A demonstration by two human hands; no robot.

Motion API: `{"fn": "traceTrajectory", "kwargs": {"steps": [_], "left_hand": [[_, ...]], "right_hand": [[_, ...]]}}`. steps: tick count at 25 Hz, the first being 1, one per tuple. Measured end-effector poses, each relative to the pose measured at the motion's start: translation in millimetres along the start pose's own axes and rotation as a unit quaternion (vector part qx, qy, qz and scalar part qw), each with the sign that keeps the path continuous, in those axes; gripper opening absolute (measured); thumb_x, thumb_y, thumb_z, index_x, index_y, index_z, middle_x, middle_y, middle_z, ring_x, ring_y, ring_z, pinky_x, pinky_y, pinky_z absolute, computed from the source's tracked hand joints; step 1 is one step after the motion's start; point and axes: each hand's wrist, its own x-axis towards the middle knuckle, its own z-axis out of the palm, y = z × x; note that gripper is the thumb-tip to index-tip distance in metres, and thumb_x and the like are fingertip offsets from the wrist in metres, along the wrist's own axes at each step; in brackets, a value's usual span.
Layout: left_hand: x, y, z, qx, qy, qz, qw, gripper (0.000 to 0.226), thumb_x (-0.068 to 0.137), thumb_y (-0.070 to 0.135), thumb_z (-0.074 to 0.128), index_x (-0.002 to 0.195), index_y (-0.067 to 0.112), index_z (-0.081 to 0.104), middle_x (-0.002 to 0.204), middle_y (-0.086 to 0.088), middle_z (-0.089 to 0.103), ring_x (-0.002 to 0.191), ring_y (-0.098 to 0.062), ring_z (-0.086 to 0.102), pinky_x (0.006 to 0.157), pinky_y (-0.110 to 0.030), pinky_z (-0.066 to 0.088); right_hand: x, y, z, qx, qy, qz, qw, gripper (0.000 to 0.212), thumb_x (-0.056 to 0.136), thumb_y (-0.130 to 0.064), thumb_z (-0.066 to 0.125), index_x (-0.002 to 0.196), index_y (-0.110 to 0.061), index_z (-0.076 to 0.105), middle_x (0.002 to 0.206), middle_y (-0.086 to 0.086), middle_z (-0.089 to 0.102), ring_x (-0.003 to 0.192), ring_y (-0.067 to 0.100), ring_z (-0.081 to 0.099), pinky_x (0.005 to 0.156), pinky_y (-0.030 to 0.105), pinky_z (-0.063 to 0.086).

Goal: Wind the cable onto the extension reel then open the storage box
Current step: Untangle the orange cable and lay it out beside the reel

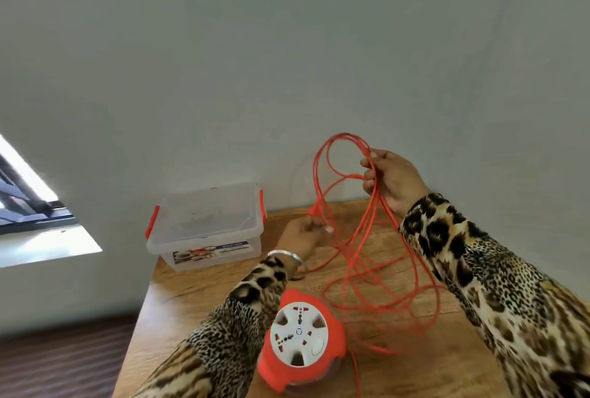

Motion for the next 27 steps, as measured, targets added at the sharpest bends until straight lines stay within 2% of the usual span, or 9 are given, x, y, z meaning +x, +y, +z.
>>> {"fn": "traceTrajectory", "kwargs": {"steps": [2,4,8,10,12,16,20,23,27], "left_hand": [[15,4,-5,-0.114,0.030,-0.066,0.991,0.010,0.091,0.009,0.060,0.086,0.016,0.062,0.087,-0.008,0.067,0.074,-0.023,0.067,0.081,-0.044,0.053],[28,3,-10,-0.128,0.018,-0.098,0.987,0.008,0.093,0.011,0.059,0.086,0.016,0.060,0.081,-0.003,0.067,0.068,-0.019,0.067,0.072,-0.039,0.056],[40,-16,21,0.139,-0.053,-0.072,0.986,0.004,0.088,0.011,0.063,0.087,0.015,0.060,0.087,-0.007,0.063,0.073,-0.020,0.060,0.055,-0.021,0.044],[46,-38,40,0.372,-0.112,0.024,0.921,0.027,0.080,0.022,0.070,0.106,0.018,0.063,0.111,-0.006,0.063,0.100,-0.022,0.060,0.078,-0.023,0.048],[48,-56,54,0.510,-0.202,0.100,0.830,0.065,0.072,0.040,0.072,0.133,0.033,0.048,0.143,-0.005,0.041,0.133,-0.029,0.038,0.107,-0.040,0.036],[49,-72,74,0.648,-0.253,0.247,0.675,0.109,0.063,0.075,0.062,0.146,0.052,-0.004,0.161,-0.008,-0.012,0.147,-0.037,-0.008,0.113,-0.066,0.006],[59,-75,89,0.685,-0.284,0.321,0.589,0.090,0.070,0.079,0.048,0.145,0.054,0.005,0.162,-0.009,-0.010,0.145,-0.040,0.011,0.110,-0.060,0.019],[67,-76,90,0.698,-0.265,0.252,0.615,0.077,0.079,0.072,0.046,0.146,0.046,0.020,0.161,-0.008,0.008,0.138,-0.039,0.026,0.110,-0.051,0.029],[64,-70,83,0.688,-0.209,0.167,0.674,0.068,0.090,0.052,0.048,0.150,0.042,0.016,0.161,-0.006,0.011,0.138,-0.038,0.029,0.109,-0.047,0.032]], "right_hand": [[13,16,-28,-0.055,0.050,0.029,0.997,0.016,0.098,-0.003,0.042,0.091,-0.007,0.055,0.079,0.010,0.056,0.053,0.012,0.053,0.040,0.022,0.047],[20,30,-53,-0.097,0.039,0.072,0.992,0.025,0.094,0.010,0.036,0.096,-0.005,0.055,0.087,0.011,0.057,0.066,0.017,0.056,0.046,0.028,0.054],[38,44,-93,-0.343,0.034,0.068,0.936,0.038,0.083,0.014,0.047,0.110,-0.010,0.059,0.100,0.009,0.065,0.083,0.018,0.063,0.069,0.036,0.058],[48,39,-116,-0.543,0.059,-0.012,0.838,0.031,0.074,-0.016,0.070,0.104,-0.023,0.067,0.100,0.003,0.071,0.089,0.017,0.066,0.081,0.034,0.055],[54,38,-139,-0.627,0.074,-0.036,0.775,0.040,0.066,-0.035,0.074,0.105,-0.029,0.068,0.107,0.000,0.069,0.098,0.019,0.065,0.092,0.035,0.051],[31,41,-154,-0.609,0.062,-0.069,0.788,0.044,0.072,-0.026,0.074,0.115,-0.023,0.065,0.115,0.001,0.067,0.107,0.020,0.061,0.096,0.037,0.047],[-6,57,-156,-0.646,0.078,-0.082,0.755,0.032,0.079,-0.024,0.072,0.107,-0.011,0.066,0.104,0.003,0.064,0.101,0.020,0.058,0.079,0.023,0.038],[-51,80,-129,-0.622,-0.001,-0.040,0.782,0.012,0.078,-0.024,0.071,0.088,-0.019,0.066,0.089,-0.002,0.066,0.086,0.016,0.062,0.075,0.028,0.045],[-109,130,-77,-0.620,-0.160,0.007,0.768,0.030,0.076,-0.034,0.069,0.096,-0.012,0.068,0.095,0.008,0.070,0.088,0.022,0.064,0.080,0.036,0.051]]}}
